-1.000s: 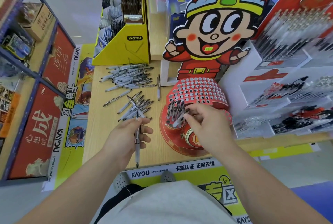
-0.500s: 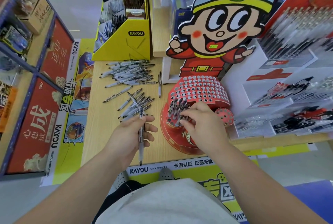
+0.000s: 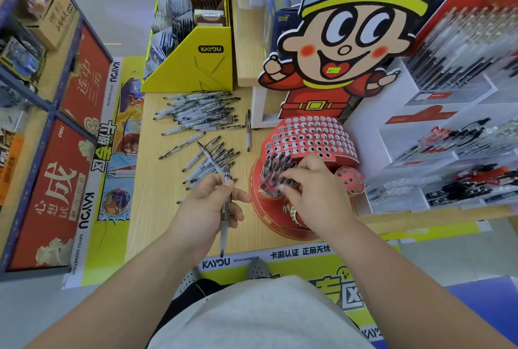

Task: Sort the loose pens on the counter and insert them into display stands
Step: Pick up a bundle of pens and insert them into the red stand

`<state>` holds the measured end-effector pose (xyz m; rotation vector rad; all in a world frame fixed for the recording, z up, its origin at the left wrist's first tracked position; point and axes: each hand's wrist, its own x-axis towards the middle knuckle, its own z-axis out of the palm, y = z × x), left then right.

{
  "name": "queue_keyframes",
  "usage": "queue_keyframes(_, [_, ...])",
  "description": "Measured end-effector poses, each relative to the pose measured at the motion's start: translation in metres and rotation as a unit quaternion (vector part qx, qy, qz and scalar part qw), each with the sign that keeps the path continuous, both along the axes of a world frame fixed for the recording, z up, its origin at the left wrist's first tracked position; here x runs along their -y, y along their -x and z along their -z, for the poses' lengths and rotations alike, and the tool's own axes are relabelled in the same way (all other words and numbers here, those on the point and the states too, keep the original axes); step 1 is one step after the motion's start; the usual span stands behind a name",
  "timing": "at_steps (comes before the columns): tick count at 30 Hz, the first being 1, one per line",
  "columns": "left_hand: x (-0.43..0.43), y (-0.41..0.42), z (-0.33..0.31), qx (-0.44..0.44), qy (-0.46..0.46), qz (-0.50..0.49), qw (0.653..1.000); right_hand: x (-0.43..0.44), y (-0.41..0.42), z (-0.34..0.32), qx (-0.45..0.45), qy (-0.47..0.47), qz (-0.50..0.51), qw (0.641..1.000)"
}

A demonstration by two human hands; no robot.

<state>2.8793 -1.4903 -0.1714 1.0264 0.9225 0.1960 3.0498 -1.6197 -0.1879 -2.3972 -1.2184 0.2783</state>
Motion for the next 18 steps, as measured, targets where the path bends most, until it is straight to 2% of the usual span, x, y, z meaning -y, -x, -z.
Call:
queue_keyframes(7, [0.000, -0.004, 0.000, -0.036, -0.123, 0.043, 0.991, 0.000, 0.002, -0.012, -0.042, -0.006, 0.003, 0.999])
queue_keyframes(11, [0.001, -0.008, -0.008, -0.007, -0.134, 0.087, 0.987, -0.001, 0.011, -0.034, -0.165, -0.116, 0.005, 0.979])
queue_keyframes(15, [0.007, -0.014, -0.017, 0.014, -0.128, 0.131, 0.983, -0.003, 0.010, -0.043, -0.295, -0.126, -0.020, 0.947])
queue_keyframes(18, [0.008, -0.020, -0.021, 0.020, -0.118, 0.140, 0.983, -0.001, 0.006, -0.045, -0.328, -0.130, -0.016, 0.935])
